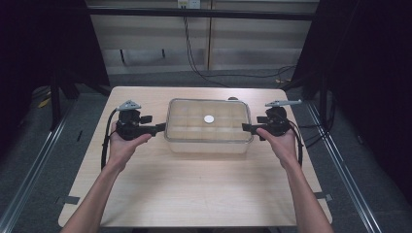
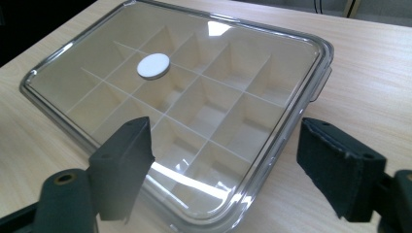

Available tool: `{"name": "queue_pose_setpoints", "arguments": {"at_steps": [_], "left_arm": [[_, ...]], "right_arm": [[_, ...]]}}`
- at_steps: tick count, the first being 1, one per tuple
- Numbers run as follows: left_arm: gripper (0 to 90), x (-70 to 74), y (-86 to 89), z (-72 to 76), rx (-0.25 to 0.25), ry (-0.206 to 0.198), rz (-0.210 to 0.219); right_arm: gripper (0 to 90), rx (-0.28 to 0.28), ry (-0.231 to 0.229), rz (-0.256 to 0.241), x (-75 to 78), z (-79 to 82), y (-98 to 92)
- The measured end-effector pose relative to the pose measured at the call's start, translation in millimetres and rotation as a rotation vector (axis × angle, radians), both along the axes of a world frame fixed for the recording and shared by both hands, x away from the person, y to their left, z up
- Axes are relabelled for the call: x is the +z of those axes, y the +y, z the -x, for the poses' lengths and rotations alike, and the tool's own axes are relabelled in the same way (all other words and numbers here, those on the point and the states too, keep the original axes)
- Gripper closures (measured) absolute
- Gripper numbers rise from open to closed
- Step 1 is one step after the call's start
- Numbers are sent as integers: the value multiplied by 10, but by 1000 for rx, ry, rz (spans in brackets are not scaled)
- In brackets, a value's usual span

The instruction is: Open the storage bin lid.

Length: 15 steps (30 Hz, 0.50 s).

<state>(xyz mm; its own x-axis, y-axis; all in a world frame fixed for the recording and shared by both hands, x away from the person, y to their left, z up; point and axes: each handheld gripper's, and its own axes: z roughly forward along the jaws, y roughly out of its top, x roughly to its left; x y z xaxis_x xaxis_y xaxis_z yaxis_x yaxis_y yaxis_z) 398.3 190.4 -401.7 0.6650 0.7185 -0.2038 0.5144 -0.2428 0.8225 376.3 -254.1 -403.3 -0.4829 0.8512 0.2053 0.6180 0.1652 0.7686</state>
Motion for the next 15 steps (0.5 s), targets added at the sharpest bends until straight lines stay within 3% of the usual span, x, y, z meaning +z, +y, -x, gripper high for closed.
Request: {"name": "queue_pose_setpoints", "arguments": {"at_steps": [5, 9, 12, 15], "left_arm": [[222, -118, -124, -126, -18, 33, -12], [188, -220, -202, -211, -8, 73, -46], [187, -196, -237, -217, -4, 69, -41], [195, -196, -263, -250, -13, 90, -24]], "right_arm": [[186, -7, 28, -21, -127, -107, -3], [186, 4, 59, 14, -231, -165, 43], [188, 9, 65, 13, -259, -188, 55], [186, 9, 65, 14, -280, -201, 58]]}}
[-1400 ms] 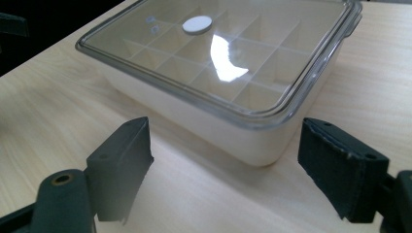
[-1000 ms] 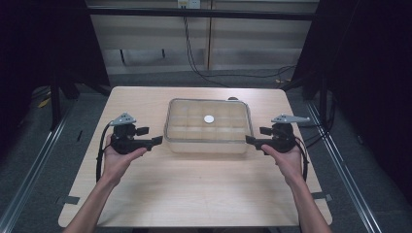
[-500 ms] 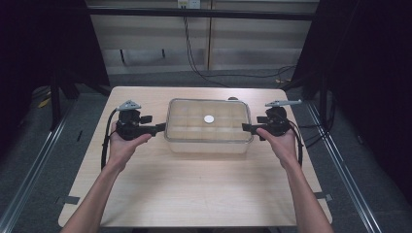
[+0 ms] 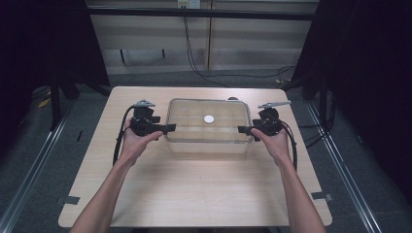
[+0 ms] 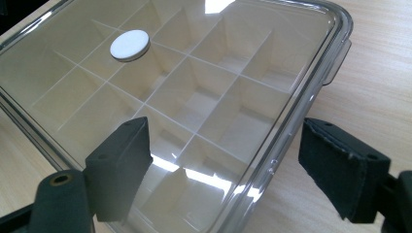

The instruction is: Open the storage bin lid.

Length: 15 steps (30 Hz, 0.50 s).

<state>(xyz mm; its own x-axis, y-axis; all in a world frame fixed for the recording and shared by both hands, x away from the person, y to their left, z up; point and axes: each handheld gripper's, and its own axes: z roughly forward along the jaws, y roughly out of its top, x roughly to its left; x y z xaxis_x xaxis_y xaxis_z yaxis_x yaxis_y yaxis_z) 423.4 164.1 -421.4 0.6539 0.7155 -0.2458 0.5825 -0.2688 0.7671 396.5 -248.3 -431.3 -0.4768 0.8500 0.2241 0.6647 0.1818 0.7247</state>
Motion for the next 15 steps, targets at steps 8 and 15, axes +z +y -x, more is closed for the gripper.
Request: {"name": "queue_pose_setpoints", "arguments": {"at_steps": [8, 15], "left_arm": [[193, -197, -28, -135, -9, 64, -12], [193, -254, -105, -167, -46, 76, -8]], "right_arm": [[181, -9, 21, -6, -67, -66, 8], [132, -9, 44, -12, -140, -99, 38]]}}
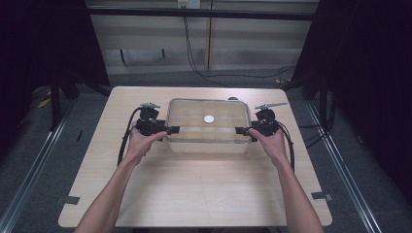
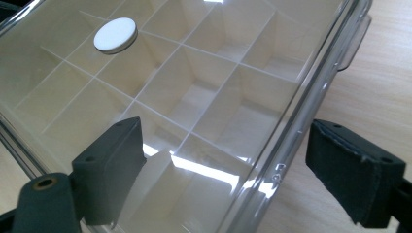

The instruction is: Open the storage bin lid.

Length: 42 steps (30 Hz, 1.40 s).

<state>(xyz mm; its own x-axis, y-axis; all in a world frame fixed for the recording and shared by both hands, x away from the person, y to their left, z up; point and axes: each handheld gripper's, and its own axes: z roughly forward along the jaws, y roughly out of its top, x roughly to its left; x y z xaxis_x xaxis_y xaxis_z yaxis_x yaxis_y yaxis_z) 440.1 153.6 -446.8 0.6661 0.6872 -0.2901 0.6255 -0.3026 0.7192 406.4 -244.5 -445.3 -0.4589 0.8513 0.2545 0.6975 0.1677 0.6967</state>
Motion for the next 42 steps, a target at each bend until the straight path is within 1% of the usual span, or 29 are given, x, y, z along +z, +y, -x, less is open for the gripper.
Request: {"name": "queue_pose_setpoints", "arguments": {"at_steps": [2, 3, 5, 6, 8, 10, 12, 14, 17, 19, 22, 23, 26, 27, 28, 30, 31, 34, 35, 37, 39, 40, 41, 42], "left_arm": [[183, 9, -31, -3, 4, 1, -11], [176, 8, -48, -3, 6, -1, -13], [166, -1, -50, -22, -1, 14, -7], [165, -2, -50, -25, -4, 15, -5], [165, -4, -50, -39, -2, 17, -2], [163, -1, -58, -59, -6, 21, -10], [157, -4, -81, -78, 1, 28, -7], [150, -8, -90, -89, -3, 47, -2], [148, -16, -86, -94, -8, 48, 5], [148, -18, -87, -103, -10, 52, 6], [148, -23, -88, -92, -6, 50, 10], [153, -26, -82, -89, -7, 52, 20], [168, -29, -64, -75, -4, 48, 25], [177, -36, -57, -72, 3, 43, 37], [189, -38, -39, -68, 2, 41, 39], [210, -55, -20, -51, 8, 34, 58], [213, -56, -15, -44, 7, 31, 57], [214, -54, -16, -38, 11, 31, 59], [214, -52, -18, -37, 13, 31, 62], [214, -50, -17, -35, 14, 30, 60], [229, -29, -3, -18, 22, 0, 54], [245, -20, -2, -5, 30, -12, 59], [256, -12, 7, 0, 23, -19, 52], [267, -6, -1, 10, 29, -24, 66]], "right_arm": [[131, 7, 18, -20, -14, -17, -3], [131, 8, 20, -26, -20, -25, -3], [109, 0, 12, -27, -31, -27, 13], [91, 4, 9, -24, -38, -26, 26], [87, 6, 9, -25, -41, -28, 32], [86, 6, 15, -26, -41, -38, 32], [79, 5, 19, -35, -51, -61, 37], [70, -4, 21, -30, -51, -79, 54], [68, -4, 25, -29, -53, -102, 57], [68, -7, 41, -45, -66, -129, 41], [67, -22, 42, -56, -82, -151, 44], [68, -28, 36, -51, -80, -149, 53], [77, -39, 9, -19, -57, -133, 85], [89, -45, 7, -21, -59, -128, 88], [96, -61, -7, -22, -63, -118, 91], [99, -75, -25, -30, -80, -103, 93], [103, -78, -28, -28, -82, -97, 92], [140, -91, -61, -11, -58, -75, 85], [143, -86, -74, -4, -49, -71, 84], [154, -85, -81, 7, -32, -62, 86], [163, -82, -87, 0, -33, -57, 81], [167, -84, -92, -6, -33, -51, 79], [177, -85, -101, -14, -34, -45, 74], [184, -83, -108, -25, -32, -37, 65]]}}
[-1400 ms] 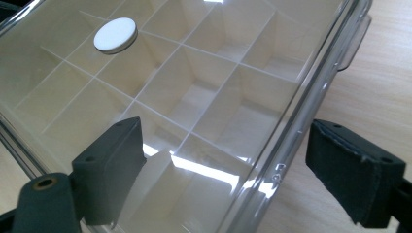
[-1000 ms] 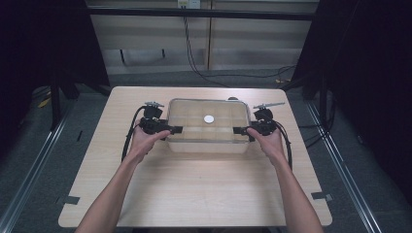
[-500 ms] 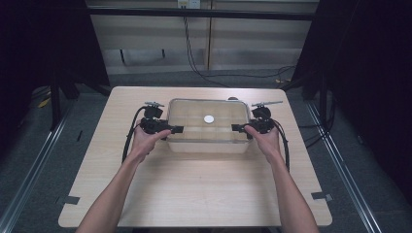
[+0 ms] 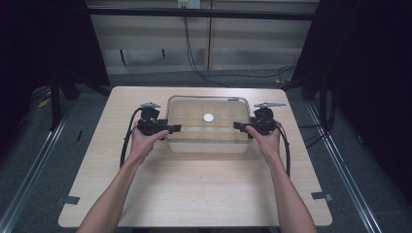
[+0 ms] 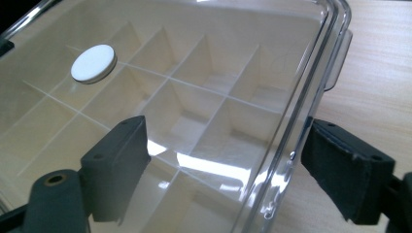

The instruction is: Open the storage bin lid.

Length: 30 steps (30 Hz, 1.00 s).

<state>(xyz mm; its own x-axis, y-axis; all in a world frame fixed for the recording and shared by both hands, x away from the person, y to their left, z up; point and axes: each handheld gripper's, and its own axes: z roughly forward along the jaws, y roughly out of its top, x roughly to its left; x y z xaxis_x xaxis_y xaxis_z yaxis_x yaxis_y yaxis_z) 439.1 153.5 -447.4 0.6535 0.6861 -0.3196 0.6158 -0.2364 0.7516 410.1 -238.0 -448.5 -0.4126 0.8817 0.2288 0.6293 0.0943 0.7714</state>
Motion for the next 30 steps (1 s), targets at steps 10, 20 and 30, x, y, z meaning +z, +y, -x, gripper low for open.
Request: {"name": "queue_pose_setpoints", "arguments": {"at_steps": [10, 20, 30], "left_arm": [[358, 53, 48, 41, -2, -45, 6], [450, 97, 78, 94, 11, -74, 0], [516, 170, 92, 125, 20, -93, 10]], "right_arm": [[317, -2, -36, -55, 54, 52, -90], [457, -9, -44, -127, 100, 132, -177], [506, -18, -48, -142, 164, 170, -201]]}}
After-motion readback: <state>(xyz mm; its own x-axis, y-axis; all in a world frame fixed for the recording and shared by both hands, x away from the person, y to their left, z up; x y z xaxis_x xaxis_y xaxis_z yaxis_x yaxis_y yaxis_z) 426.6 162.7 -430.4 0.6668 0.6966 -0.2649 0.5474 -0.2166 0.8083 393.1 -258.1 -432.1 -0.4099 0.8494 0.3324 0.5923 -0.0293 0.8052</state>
